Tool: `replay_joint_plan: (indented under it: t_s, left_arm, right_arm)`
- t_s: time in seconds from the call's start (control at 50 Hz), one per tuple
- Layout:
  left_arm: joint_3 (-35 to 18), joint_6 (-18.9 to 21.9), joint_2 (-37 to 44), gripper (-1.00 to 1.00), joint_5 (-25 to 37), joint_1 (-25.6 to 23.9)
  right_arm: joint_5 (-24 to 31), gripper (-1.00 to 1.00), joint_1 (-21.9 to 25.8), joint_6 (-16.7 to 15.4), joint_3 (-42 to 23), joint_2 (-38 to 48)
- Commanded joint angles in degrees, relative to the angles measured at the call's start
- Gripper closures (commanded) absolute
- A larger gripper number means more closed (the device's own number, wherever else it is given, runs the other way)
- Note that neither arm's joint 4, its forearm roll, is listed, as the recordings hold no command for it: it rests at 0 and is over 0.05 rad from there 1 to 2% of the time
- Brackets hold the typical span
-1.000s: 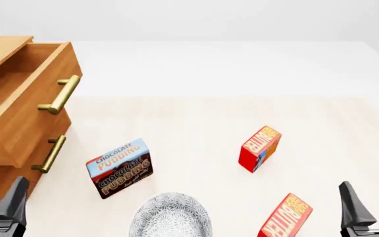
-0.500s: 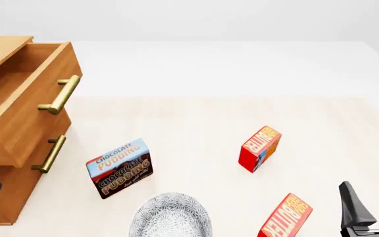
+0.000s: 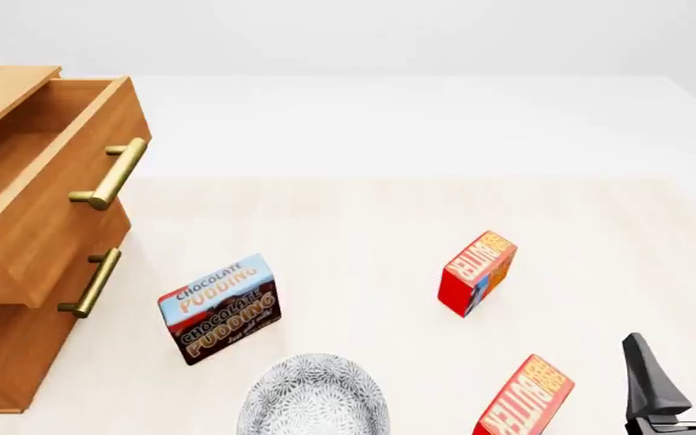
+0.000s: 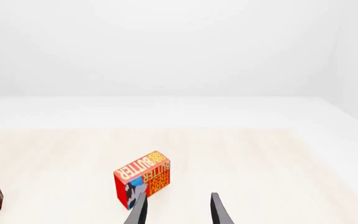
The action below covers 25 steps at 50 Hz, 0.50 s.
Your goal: Put the butter at the front in the top drawer of the cabinet and close it.
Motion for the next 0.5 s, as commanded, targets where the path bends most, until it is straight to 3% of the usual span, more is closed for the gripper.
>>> replay_joint_plan:
  t_s: [0.02, 0.14, 0.3, 0.5]
  left_arm:
    - [-8.8, 0.6, 7.5, -1.0, 6.1, -1.1]
    - [-14.4, 1.1, 10.7, -1.0, 10.9, -1.8]
    - [-24.1, 4.8, 15.2, -1.0, 17.5, -0.1]
    - [-29.8, 7.2, 21.1, -1.0, 19.9, 0.4]
  right_arm:
    - [0.0, -1.0, 0.0, 0.0, 0.1, 0.0]
    - [0.0, -1.0, 0.0, 0.0, 0.1, 0.0]
    - [0.0, -1.0, 0.0, 0.0, 0.1, -0.1]
    - [0.0, -1.0, 0.0, 0.0, 0.1, 0.0]
